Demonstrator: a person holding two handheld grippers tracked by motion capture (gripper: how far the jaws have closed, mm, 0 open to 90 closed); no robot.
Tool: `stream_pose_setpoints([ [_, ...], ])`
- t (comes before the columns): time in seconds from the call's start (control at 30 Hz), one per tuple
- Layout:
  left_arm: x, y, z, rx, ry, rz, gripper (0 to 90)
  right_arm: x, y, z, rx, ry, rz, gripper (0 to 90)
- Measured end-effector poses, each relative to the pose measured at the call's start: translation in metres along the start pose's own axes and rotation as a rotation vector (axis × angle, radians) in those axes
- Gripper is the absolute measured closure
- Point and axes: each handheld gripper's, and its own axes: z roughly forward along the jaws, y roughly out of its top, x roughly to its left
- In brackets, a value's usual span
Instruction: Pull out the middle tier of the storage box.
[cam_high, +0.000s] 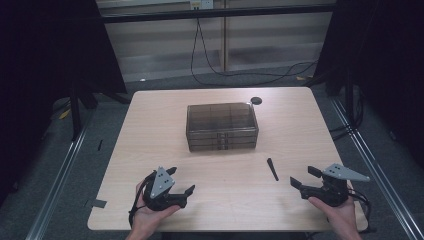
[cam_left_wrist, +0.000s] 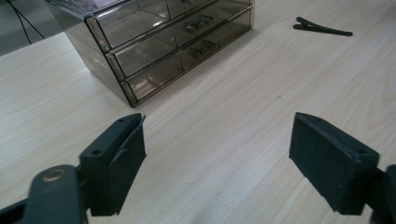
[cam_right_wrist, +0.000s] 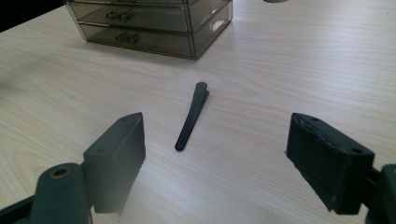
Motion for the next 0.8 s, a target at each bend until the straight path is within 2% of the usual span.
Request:
stream_pose_setpoints([
  [0.07,-0.001,0.002,0.001,0.003,0.007,0.018,20.6,0.000,0.000,0.000,0.001,0.002,0.004,19.5],
  [0.13,-0.004,0.005,0.004,0.006,-0.003,0.019,22.2,0.000,0.000,0.001,0.005,-0.003,0.000,19.8],
  [0.3,-0.015,0.014,0.009,0.008,-0.005,0.083,24.1,-0.001,0.000,0.000,0.006,-0.012,0.008,20.3],
  [0.33,-0.015,0.014,0.009,0.008,-0.005,0.083,24.2,-0.001,0.000,0.000,0.006,-0.012,0.008,20.3],
  [0.43,-0.022,0.020,0.016,0.020,0.004,0.130,24.2,-0.001,0.000,0.000,0.008,-0.010,0.009,20.5],
  [0.57,-0.026,0.023,0.020,0.009,0.016,0.150,23.9,-0.001,0.000,-0.001,0.005,-0.023,0.006,21.8],
  [0.67,-0.026,0.026,0.020,0.007,0.005,0.152,25.2,-0.002,0.000,-0.001,0.001,-0.029,0.013,21.9],
  [0.8,-0.028,0.031,0.023,0.013,0.034,0.207,29.0,-0.001,0.000,-0.001,0.004,-0.025,0.013,22.1],
])
